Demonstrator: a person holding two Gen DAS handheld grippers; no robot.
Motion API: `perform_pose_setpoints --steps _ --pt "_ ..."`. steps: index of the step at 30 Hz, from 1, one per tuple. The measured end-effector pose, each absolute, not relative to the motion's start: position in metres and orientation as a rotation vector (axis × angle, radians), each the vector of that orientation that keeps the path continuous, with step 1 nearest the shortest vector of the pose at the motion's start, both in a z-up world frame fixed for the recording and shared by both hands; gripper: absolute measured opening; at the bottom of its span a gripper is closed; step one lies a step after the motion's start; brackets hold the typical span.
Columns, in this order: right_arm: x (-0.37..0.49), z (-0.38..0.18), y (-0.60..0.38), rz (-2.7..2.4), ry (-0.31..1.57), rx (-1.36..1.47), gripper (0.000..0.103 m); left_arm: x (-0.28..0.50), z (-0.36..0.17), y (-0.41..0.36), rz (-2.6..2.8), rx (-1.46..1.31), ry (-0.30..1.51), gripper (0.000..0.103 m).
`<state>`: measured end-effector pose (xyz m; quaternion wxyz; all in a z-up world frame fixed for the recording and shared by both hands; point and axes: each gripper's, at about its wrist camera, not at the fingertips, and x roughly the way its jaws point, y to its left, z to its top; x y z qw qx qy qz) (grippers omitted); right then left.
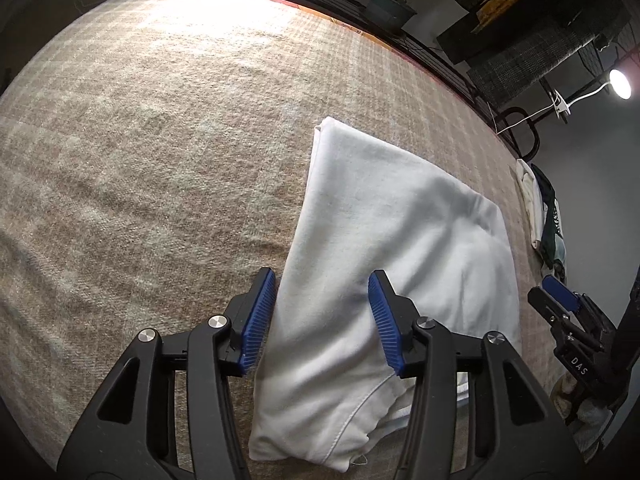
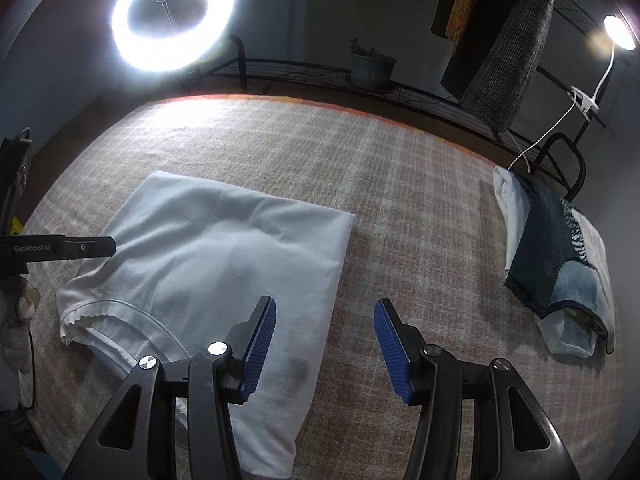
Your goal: Fold small clothes
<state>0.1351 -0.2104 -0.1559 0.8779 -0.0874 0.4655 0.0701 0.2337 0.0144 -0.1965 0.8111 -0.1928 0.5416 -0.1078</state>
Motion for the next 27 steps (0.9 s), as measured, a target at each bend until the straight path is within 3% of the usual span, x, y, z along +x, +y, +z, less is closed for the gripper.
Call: perform_pose_setpoints --steps 8,17,18,21,23,26,27 --pt "0.153 -0.193 -0.24 0.227 1.096 0.041 0.057 0.234 -0.196 0.012 -0.206 -0.396 1.144 0.049" --pt "0.161 -0.21 -0.289 0.33 1.095 0.442 0.058 0.237 -0.198 0.022 -0.201 -0.467 1.14 0.049" --pt "0.162 -0.211 -0.292 0.342 1.089 0.472 0.057 0.239 -0.198 0.022 -0.21 -0.472 1.14 0.049" --pt "0.167 -0.22 -0.296 0.395 1.1 0.561 0.037 0.241 -0.2 0.022 -0.239 -0.527 1.145 0.049" --pt "0.167 -0.224 -0.295 0.412 1.091 0.596 0.037 0.244 -0.201 0.022 -0.247 -0.551 1.145 0.048" --pt "0.17 -0.227 -0.282 0.443 1.101 0.601 0.036 0.247 -0.202 0.019 -0.251 -0.545 1.156 0.032" --pt "0.169 -0.225 -0.275 0.435 1.096 0.573 0.03 0.248 -0.204 0.017 -0.249 -0.543 1.167 0.016"
